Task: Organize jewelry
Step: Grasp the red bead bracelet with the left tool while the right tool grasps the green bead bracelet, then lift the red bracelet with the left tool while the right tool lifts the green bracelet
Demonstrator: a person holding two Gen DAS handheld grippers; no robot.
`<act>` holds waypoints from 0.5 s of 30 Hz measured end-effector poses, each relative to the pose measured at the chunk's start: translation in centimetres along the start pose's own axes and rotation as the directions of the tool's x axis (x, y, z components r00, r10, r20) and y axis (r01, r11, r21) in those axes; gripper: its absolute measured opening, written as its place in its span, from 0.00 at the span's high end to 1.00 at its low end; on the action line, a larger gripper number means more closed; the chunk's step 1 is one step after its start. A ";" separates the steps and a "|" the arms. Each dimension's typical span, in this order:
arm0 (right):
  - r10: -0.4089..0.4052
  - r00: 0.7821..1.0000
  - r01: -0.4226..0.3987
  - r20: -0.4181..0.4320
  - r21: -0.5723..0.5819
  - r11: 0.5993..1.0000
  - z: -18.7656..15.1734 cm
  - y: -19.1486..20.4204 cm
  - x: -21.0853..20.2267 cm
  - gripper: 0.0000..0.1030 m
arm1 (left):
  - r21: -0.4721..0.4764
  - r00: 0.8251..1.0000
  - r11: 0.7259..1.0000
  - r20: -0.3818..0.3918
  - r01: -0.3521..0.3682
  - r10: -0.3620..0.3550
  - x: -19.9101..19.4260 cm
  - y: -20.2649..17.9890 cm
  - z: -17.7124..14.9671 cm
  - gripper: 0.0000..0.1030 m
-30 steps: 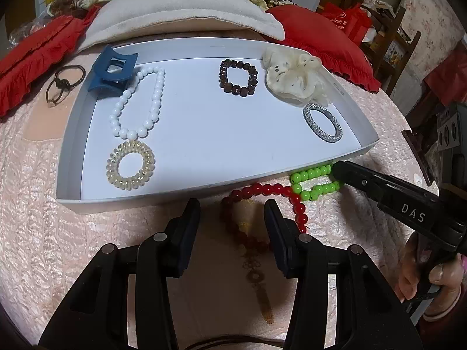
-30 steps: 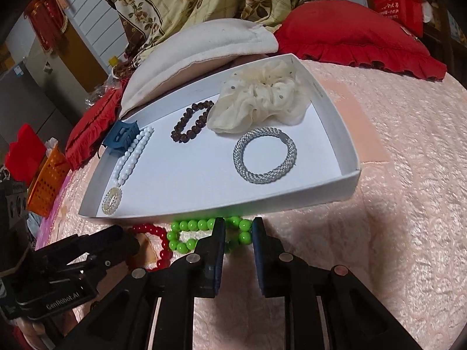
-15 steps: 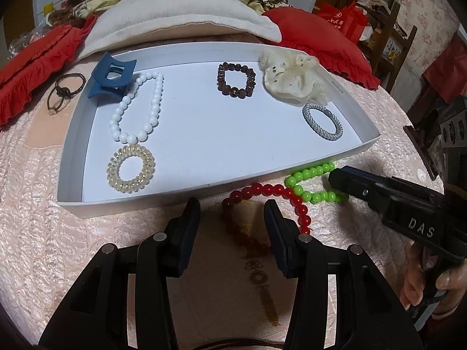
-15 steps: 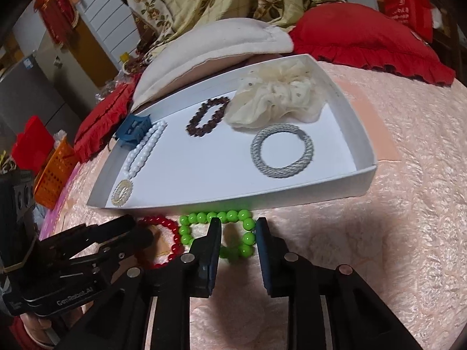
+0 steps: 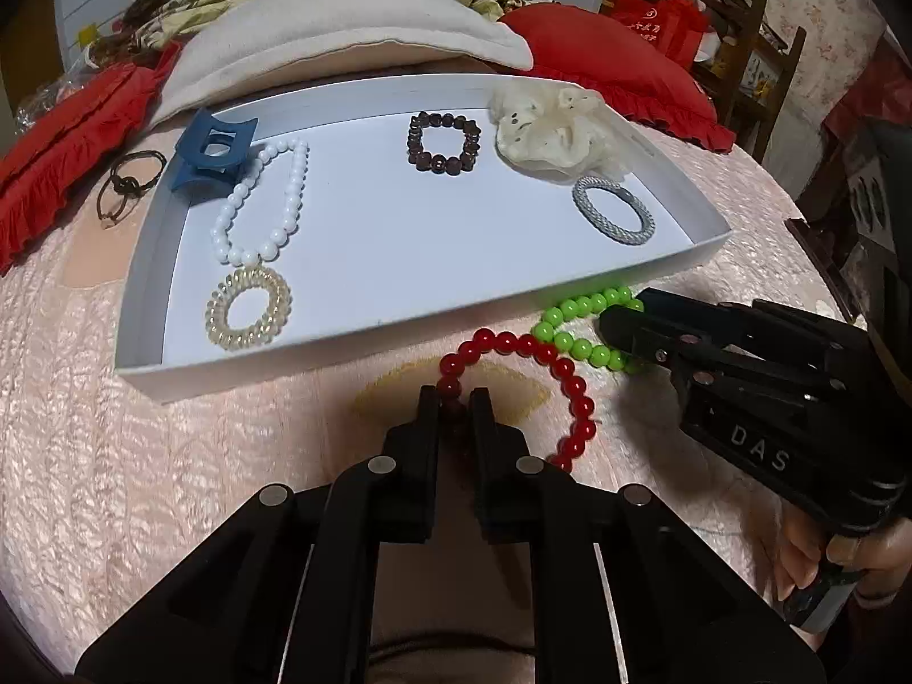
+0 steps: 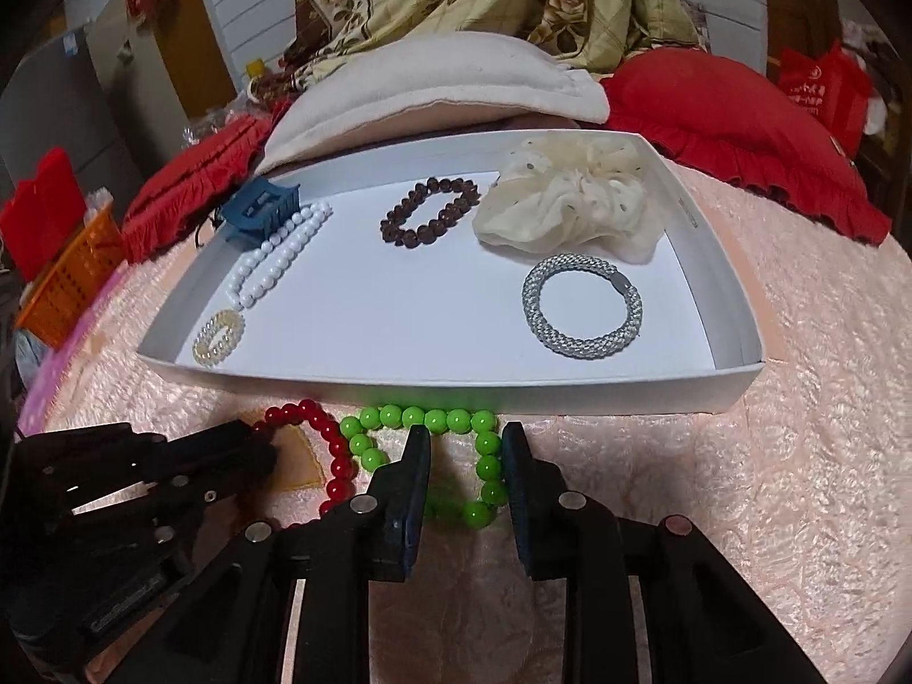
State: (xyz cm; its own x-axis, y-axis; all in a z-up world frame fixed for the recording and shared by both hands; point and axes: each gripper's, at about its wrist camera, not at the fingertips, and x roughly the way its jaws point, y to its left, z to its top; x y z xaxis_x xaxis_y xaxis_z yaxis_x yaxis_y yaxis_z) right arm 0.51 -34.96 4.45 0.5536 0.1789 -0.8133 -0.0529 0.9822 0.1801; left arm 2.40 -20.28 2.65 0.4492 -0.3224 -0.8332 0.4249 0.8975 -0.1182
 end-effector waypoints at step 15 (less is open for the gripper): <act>0.028 0.994 -0.034 0.106 0.059 0.998 -0.9 -0.2 -5.7 0.91 | -0.008 0.998 1.000 0.064 0.014 -0.014 -5.7 -0.2 -1.7 0.92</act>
State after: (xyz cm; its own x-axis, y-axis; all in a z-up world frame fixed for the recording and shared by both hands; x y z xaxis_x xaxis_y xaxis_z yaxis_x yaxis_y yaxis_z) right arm -3.35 -36.15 8.51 0.6368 0.1990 -0.7450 -0.0223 0.9705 0.2401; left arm -1.57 -18.10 6.48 0.4929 -0.3534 -0.7950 0.4251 0.8951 -0.1344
